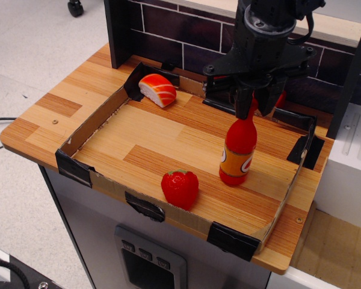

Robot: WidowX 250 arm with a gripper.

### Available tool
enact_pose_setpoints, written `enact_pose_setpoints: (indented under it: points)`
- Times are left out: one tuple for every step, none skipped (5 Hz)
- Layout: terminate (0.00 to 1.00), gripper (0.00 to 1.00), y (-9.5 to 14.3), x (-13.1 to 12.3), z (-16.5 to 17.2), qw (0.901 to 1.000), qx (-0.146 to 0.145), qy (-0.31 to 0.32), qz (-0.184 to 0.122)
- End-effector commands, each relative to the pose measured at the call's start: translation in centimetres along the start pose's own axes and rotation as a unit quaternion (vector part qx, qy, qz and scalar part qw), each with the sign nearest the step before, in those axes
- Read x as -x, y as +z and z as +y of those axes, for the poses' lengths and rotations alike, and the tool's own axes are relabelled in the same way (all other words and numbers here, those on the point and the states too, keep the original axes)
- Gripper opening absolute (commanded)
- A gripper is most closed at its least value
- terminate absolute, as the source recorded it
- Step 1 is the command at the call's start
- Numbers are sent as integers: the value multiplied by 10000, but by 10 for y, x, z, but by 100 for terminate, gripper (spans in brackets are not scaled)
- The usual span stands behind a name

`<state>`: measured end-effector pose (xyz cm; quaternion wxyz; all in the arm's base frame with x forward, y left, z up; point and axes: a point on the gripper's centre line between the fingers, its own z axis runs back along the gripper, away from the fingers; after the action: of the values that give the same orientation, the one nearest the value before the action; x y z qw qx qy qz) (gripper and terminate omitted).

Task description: Topple hot sauce bottle

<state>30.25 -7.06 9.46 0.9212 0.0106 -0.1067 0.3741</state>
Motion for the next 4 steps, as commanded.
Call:
enact_pose_setpoints:
  points:
    - [0,0,13,-6,0,9918,254,914,856]
    - [0,0,15,5,-3,9821,418,1210,1382]
    - [0,0,10,11,-6,9790,615,1309,1441]
    - [0,0,-2,9,-5,9692,781,1563,1734]
